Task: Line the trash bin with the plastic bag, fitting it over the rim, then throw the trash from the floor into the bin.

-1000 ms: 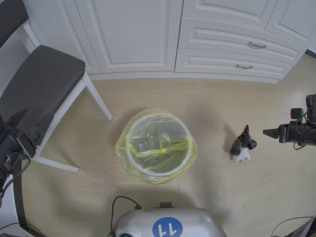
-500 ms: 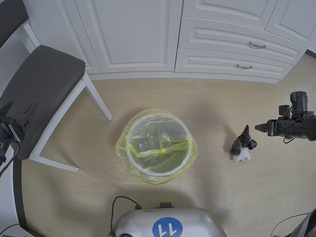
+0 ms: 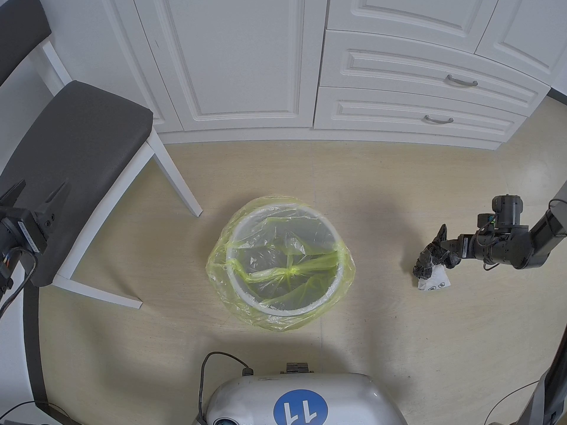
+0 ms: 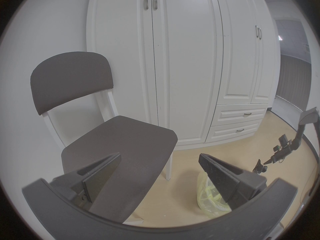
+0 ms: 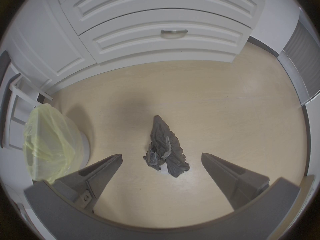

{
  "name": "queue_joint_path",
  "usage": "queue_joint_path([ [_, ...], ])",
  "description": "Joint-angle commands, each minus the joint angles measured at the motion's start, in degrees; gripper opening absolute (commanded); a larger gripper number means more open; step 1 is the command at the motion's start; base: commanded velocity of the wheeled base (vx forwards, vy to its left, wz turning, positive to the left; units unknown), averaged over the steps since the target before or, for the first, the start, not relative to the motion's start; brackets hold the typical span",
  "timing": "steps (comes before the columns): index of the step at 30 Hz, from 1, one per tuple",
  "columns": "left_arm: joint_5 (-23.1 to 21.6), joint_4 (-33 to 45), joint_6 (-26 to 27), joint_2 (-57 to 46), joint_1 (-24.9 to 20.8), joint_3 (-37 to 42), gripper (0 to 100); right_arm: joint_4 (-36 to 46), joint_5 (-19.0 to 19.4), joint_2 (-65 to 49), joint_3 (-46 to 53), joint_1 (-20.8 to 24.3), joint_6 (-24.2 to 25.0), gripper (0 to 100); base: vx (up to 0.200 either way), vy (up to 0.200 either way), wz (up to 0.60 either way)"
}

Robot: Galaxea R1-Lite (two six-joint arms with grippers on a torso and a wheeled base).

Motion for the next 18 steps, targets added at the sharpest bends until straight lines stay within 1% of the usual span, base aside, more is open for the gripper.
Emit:
queue_joint_path([
  [1,-1.32,-0.06,0.01,0.32,0.11,-0.01,100,-7.02,2.19,13.08,-3.69,-1.52,2.42,100,0.000,0.000,0.00],
  [2,-1.50,-0.06,0.01,0.32,0.11,0.08,100,-8.95,3.16,14.13,-3.78,-1.52,3.82,100,0.000,0.000,0.00],
  [3,-1.50,-0.06,0.01,0.32,0.11,0.08,100,-8.95,3.16,14.13,-3.78,-1.52,3.82,100,0.000,0.000,0.00],
  [4,-2.29,-0.06,0.01,0.32,0.02,0.16,100,-13.43,5.53,15.89,-3.78,-1.44,6.20,100,0.000,0.000,0.00],
  [6,-2.99,-0.06,-0.07,0.32,0.11,0.16,100,-18.00,7.90,17.47,-3.61,-1.35,8.31,100,0.000,0.000,0.00],
  [7,-2.99,-0.06,-0.07,0.41,0.11,0.08,100,-18.36,7.99,17.65,-3.61,-1.35,8.48,100,0.000,0.000,0.00],
  [9,-3.34,0.02,-0.16,0.59,0.11,-0.01,100,-21.87,8.34,20.99,-4.84,-1.17,9.54,100,0.000,0.000,0.00],
  [14,-3.34,-0.06,-0.25,1.20,0.11,-0.01,100,-22.66,8.17,24.59,-7.91,-1.08,9.89,100,0.000,0.000,0.00],
  [18,-3.34,-0.06,-0.60,1.73,0.19,-0.19,100,-28.37,7.46,30.57,-12.75,-0.29,16.22,100,0.000,0.000,0.00],
])
